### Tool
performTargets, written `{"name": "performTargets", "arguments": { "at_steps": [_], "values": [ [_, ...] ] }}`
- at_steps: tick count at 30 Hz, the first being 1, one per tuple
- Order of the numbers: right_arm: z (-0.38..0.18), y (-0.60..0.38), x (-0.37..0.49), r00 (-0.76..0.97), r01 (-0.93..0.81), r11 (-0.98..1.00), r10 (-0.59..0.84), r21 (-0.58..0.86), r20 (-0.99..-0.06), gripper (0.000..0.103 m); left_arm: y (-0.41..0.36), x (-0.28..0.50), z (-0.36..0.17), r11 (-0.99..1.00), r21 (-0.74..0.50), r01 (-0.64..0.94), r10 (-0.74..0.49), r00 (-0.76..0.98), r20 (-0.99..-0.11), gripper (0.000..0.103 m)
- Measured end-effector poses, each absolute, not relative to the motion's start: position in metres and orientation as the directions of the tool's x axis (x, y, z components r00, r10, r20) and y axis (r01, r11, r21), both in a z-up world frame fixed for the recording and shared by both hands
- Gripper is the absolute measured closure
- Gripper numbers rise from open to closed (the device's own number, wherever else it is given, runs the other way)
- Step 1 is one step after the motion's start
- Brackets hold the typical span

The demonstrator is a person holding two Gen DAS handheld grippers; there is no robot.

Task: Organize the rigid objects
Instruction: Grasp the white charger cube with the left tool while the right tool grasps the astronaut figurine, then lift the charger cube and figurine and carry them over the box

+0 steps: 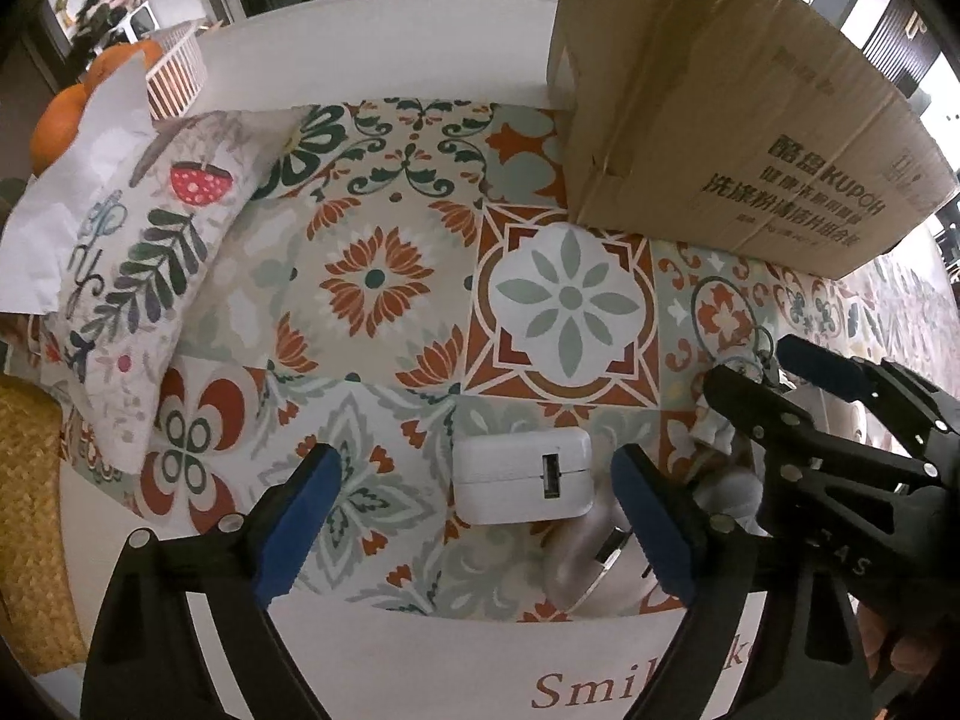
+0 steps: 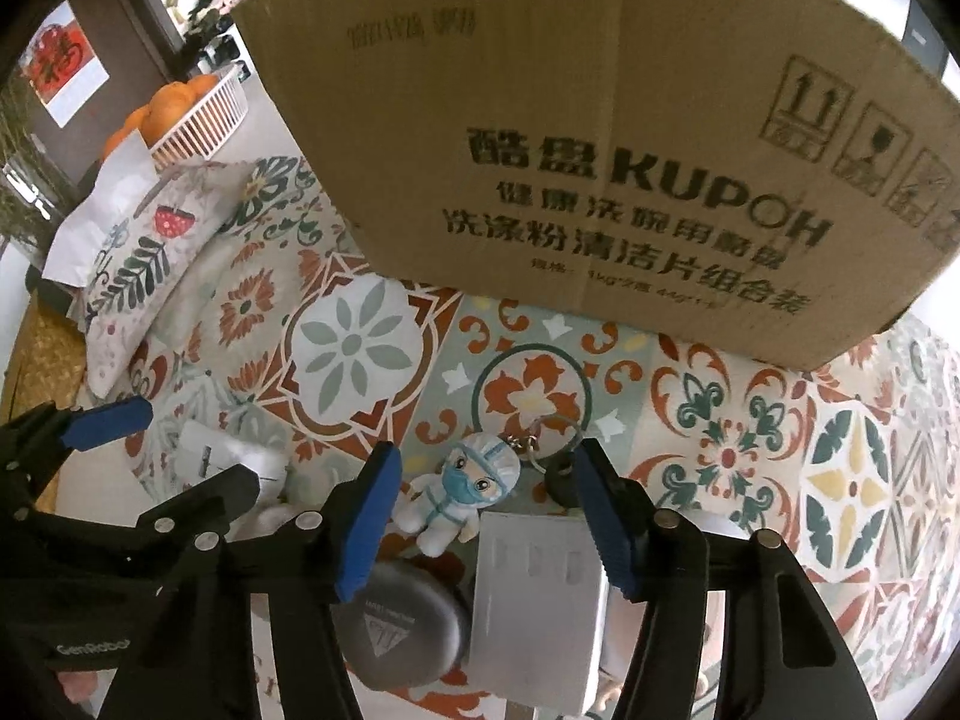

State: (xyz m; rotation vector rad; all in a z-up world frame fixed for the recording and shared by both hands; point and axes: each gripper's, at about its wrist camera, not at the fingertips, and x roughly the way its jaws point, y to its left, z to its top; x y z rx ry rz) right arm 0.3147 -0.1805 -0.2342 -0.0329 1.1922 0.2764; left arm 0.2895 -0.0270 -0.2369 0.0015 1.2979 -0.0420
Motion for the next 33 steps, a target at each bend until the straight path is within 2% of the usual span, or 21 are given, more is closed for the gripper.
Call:
{"name": "performTargets", "arguments": {
  "at_steps": [4,7,9,13,20,27,33],
  "values": [
    [-0.243,-0.176,0.318,0.323,-0.225,0.966,0.198,0.128,-0.925,0.048,-0.027,0.293,-0.243,0.999,-0.028,0.031,-0.035,0.256,-0.966,0.015],
    [-0.247,-0.172,0.319,0.321,-0.227,0.966,0.193,0.122,-0.927,0.049,-0.026,0.296,-0.248,0.999,-0.043,0.025,-0.048,0.241,-0.969,0.02],
    [-0.248,-0.17,0.32,0.324,-0.226,0.967,0.188,0.118,-0.927,0.054,-0.025,0.298,-0.252,0.998,-0.054,0.018,-0.056,0.23,-0.971,0.025],
    [-0.249,-0.169,0.319,0.334,-0.219,0.97,0.178,0.107,-0.926,0.07,-0.023,0.298,-0.258,0.998,-0.063,0.025,-0.067,0.225,-0.972,0.033],
    [-0.25,-0.172,0.316,0.35,-0.209,0.972,0.174,0.104,-0.92,0.072,-0.023,0.297,-0.264,0.992,-0.119,0.049,-0.128,0.226,-0.966,0.055],
    [-0.241,-0.174,0.313,0.375,-0.209,0.975,0.156,0.081,-0.914,0.072,-0.025,0.293,-0.263,0.991,-0.118,0.055,-0.128,0.236,-0.963,0.056],
    [-0.23,-0.174,0.31,0.396,-0.21,0.974,0.162,0.082,-0.904,0.072,-0.025,0.286,-0.239,0.991,-0.116,0.059,-0.128,0.277,-0.952,0.056]
  ]
}}
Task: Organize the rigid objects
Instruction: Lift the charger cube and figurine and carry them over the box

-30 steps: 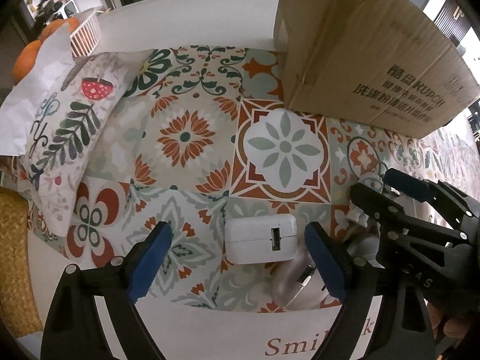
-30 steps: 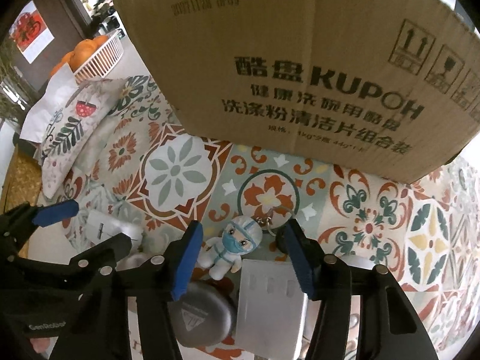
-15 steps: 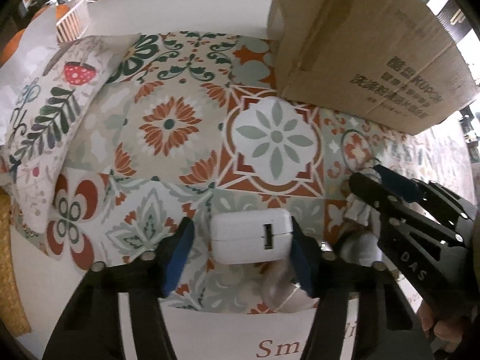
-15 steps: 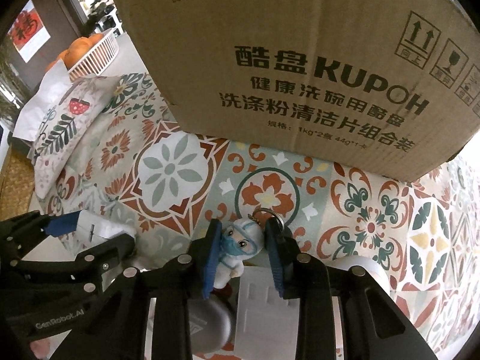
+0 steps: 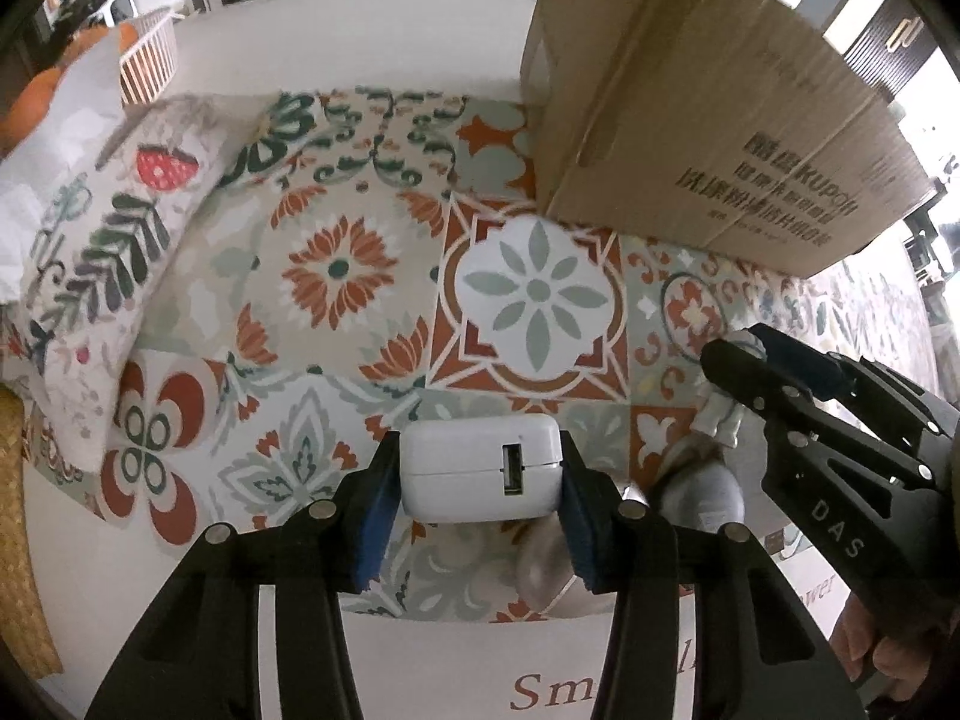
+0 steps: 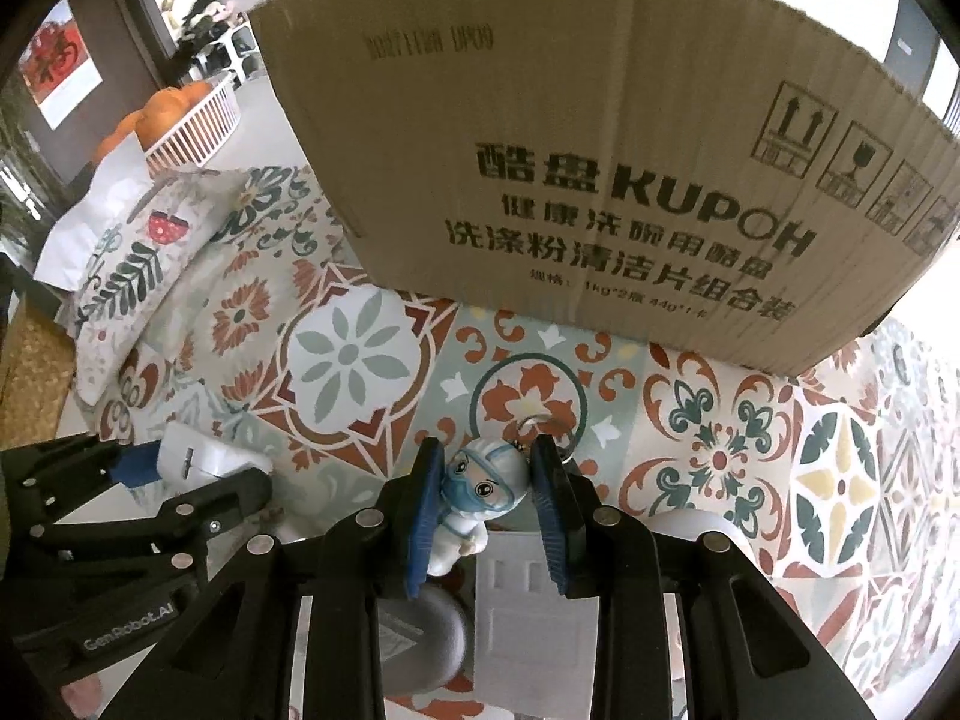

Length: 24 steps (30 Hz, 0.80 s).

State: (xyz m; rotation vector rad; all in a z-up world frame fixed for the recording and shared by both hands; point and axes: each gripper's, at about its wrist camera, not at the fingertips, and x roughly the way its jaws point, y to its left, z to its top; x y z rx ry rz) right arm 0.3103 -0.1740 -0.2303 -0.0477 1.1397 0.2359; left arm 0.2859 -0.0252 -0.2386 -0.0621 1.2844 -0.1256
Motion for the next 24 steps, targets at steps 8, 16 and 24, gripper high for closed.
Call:
{"name": "performTargets", "arguments": {
  "at_steps": [8,16,24],
  "values": [
    [-0.201,-0.185,0.303,0.444,-0.201,0.975,0.179,0.098,-0.878,0.072,-0.035,0.287,-0.206,0.991,-0.111,0.076,-0.13,0.344,-0.93,0.056],
    [-0.171,-0.192,0.296,0.497,-0.193,0.977,0.178,0.092,-0.85,0.072,-0.039,0.28,-0.183,0.989,-0.111,0.098,-0.141,0.397,-0.907,0.056],
    [-0.144,-0.197,0.288,0.551,-0.171,0.981,0.171,0.09,-0.817,0.072,-0.046,0.274,-0.149,0.987,-0.099,0.128,-0.148,0.47,-0.87,0.056]
  ]
}}
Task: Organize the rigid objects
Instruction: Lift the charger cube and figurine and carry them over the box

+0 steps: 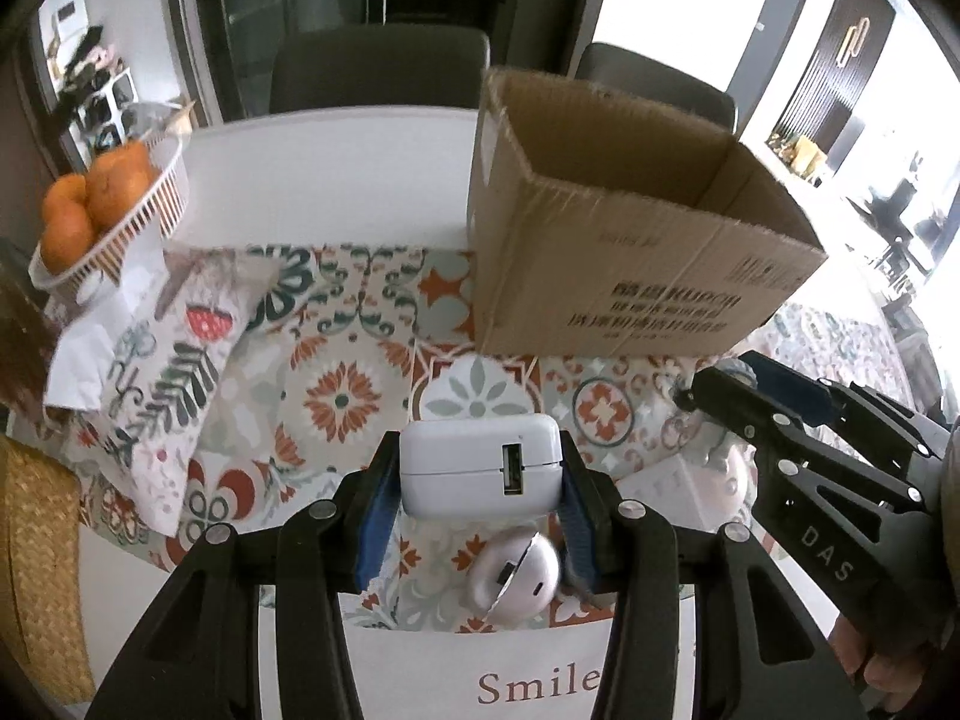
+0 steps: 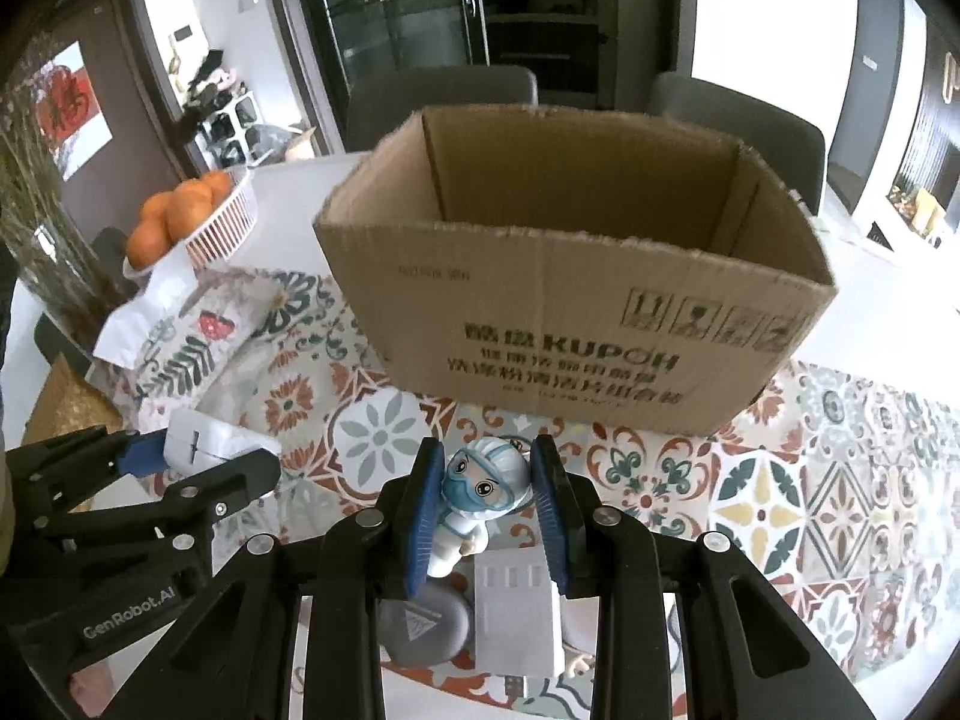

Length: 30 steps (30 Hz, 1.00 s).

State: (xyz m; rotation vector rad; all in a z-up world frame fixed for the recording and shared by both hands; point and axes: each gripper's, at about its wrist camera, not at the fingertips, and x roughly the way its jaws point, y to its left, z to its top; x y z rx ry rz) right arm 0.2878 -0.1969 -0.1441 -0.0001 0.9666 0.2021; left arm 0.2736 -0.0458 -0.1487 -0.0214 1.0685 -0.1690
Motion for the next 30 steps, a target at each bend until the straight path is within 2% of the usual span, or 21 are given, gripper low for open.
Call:
{"name": "performTargets", "arguments": {
  "at_steps": [30],
  "values": [
    [-0.044,-0.229,0.271,0.724,-0.121,0.989,0.147,0.086,-0.674,0.072,-0.085,0.28,-0.043,0.965,-0.096,0.243,-0.234,0.64,-0.732,0.056]
  ]
}}
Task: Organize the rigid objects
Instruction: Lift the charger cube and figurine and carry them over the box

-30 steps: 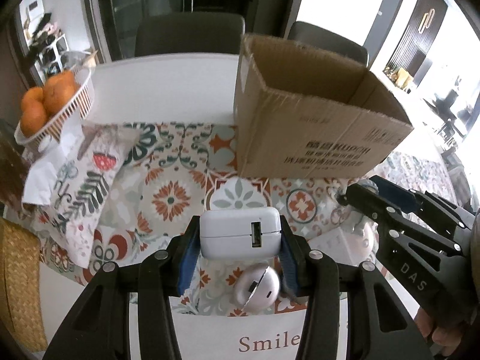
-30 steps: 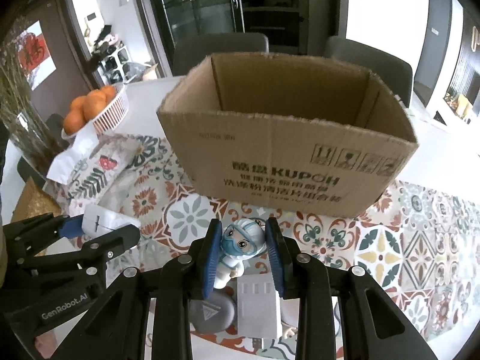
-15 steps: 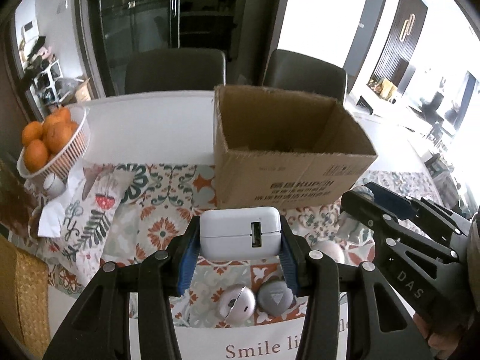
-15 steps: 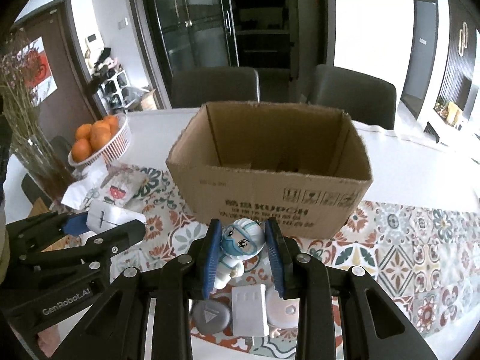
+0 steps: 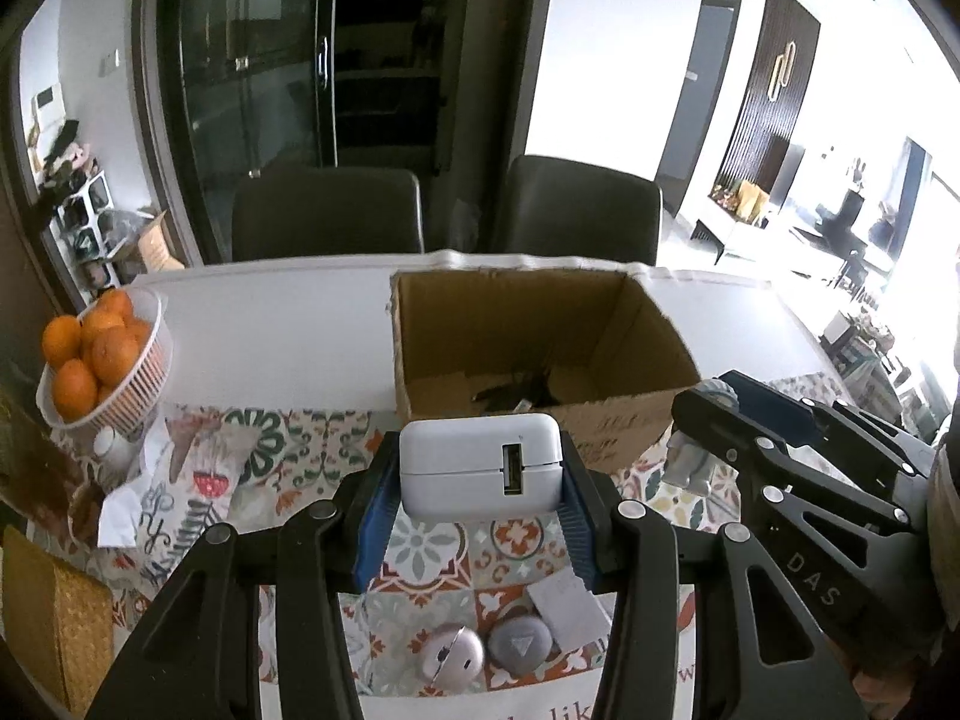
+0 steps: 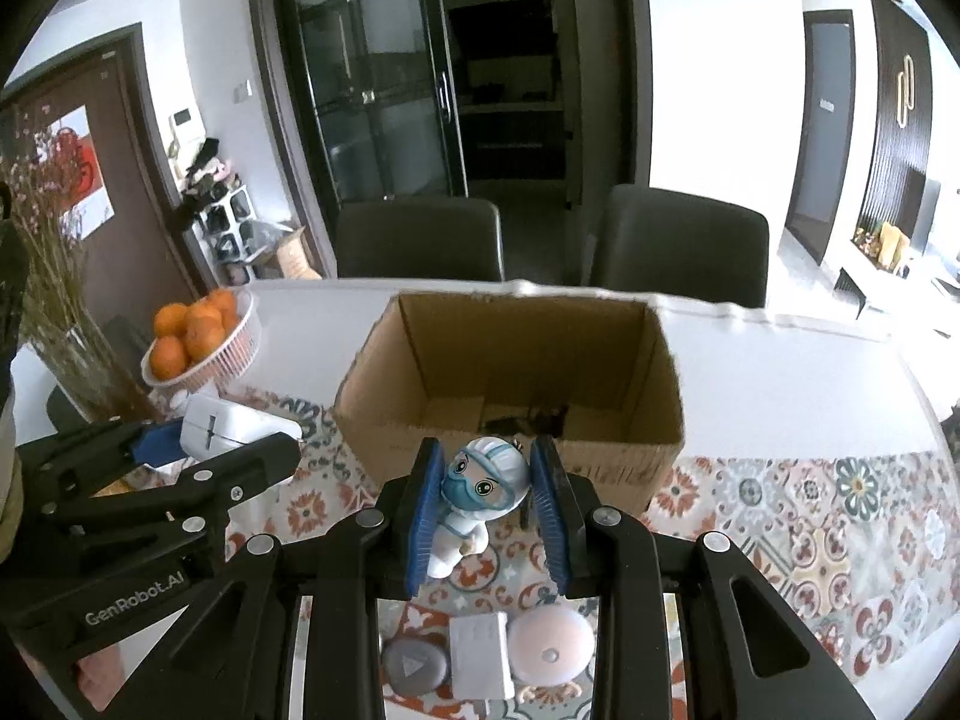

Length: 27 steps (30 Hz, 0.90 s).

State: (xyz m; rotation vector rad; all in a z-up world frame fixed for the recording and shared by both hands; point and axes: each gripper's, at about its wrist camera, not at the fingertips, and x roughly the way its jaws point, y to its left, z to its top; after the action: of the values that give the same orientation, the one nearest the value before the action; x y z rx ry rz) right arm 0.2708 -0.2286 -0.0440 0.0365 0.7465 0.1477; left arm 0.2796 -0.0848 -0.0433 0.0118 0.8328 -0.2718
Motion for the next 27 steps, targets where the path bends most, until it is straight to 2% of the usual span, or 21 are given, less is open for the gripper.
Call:
{"name": "performTargets", "arguments": {
  "at_steps": [15,27],
  "values": [
    [-0.006,-0.236,0.288,0.779,-0.127,0.989,0.148,0.078,-0.61,0.072,-0.097,0.306,-0.006,0.957,-0.095,0.273,-0.261,0.676,-0.689,0.056],
    [0.005,-0.245,0.32,0.781,-0.126,0.99,0.139,0.064,-0.609,0.072,-0.11,0.345,-0.005,0.954,-0.086,0.286,-0.259,0.65,-0.714,0.056]
  ]
}}
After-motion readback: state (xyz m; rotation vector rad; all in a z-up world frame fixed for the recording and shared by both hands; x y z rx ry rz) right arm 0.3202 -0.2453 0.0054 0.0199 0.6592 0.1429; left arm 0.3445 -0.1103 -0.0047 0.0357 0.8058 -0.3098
